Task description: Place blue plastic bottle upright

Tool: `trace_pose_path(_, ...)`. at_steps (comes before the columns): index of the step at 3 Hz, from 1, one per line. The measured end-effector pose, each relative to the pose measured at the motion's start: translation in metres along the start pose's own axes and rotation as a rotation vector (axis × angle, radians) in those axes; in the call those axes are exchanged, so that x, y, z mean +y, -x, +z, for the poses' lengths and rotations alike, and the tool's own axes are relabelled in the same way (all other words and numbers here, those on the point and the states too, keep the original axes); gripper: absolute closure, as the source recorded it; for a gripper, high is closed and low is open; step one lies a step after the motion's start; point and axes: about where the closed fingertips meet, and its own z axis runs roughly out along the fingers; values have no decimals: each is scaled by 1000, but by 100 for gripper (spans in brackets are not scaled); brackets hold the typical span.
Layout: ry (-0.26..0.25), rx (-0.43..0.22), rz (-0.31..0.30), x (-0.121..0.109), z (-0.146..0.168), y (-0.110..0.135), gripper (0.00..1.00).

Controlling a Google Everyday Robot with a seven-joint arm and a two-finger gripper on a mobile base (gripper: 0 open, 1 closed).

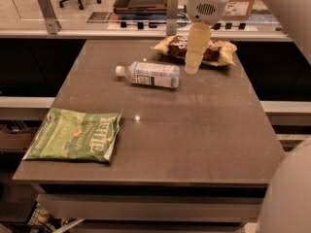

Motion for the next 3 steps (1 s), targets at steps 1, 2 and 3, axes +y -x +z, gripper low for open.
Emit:
trace_pose_path(1, 43, -27, -23, -3, 22, 18, 0)
trace_pose_path(2, 72, -65, -51, -8, 49, 39, 0)
trace_pose_path(3, 58, -79, -51, -13, 51, 44, 0)
